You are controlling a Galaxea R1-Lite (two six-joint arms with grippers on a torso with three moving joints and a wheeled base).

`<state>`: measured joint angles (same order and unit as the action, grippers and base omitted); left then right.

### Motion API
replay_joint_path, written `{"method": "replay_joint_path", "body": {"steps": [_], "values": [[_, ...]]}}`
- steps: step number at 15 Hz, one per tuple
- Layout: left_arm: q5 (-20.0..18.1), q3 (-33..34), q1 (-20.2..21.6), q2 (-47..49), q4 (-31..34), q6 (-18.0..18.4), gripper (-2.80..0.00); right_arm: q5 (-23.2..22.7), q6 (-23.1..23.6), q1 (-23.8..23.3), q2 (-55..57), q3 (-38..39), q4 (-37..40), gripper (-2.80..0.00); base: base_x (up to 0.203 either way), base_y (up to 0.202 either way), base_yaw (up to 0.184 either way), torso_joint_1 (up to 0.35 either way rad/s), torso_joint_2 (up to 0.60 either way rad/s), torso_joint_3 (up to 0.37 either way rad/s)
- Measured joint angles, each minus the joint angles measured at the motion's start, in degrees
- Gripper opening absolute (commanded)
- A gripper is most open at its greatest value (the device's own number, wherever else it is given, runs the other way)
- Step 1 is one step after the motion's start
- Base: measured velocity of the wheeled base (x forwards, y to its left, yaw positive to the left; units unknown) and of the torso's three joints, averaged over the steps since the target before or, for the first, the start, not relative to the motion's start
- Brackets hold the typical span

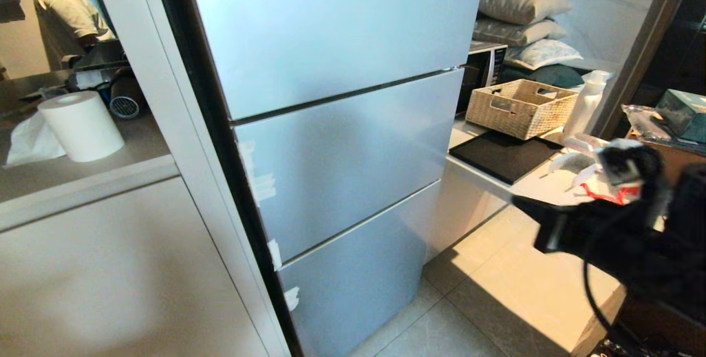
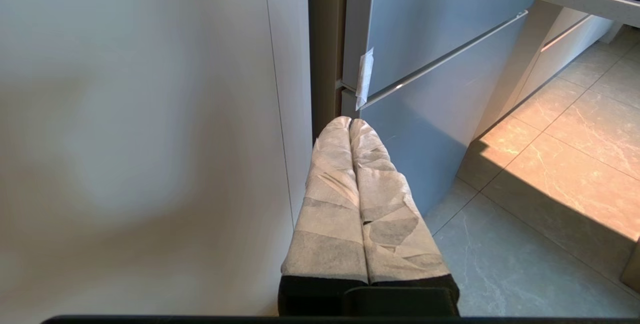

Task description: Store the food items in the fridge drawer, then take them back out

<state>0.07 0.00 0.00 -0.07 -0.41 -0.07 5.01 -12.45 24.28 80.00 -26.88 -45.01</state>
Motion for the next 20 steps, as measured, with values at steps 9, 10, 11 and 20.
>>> {"method": "replay_joint_path", "body": {"steps": [9,10,11,20], "values": [[0.0,0.0,0.0,0.0,0.0,0.0,-2.8,-11.32,9.25,-21.87,-61.99,22.92,36.51,-2.8,0.0,0.0,0.0,0.0,0.0,0.0],[0.0,0.0,0.0,0.0,0.0,0.0,-2.8,-11.32,10.09,-22.53,-66.68,23.13,40.96,-2.8,0.0,0.0,0.0,0.0,0.0,0.0],[0.0,0.0,0.0,0.0,0.0,0.0,-2.8,-10.66,11.78,-23.13,-71.21,23.76,43.93,-2.8,0.0,0.0,0.0,0.0,0.0,0.0],[0.0,0.0,0.0,0.0,0.0,0.0,-2.8,-4.33,16.03,-24.21,-80.07,26.83,45.26,-2.8,0.0,0.0,0.0,0.0,0.0,0.0]]}}
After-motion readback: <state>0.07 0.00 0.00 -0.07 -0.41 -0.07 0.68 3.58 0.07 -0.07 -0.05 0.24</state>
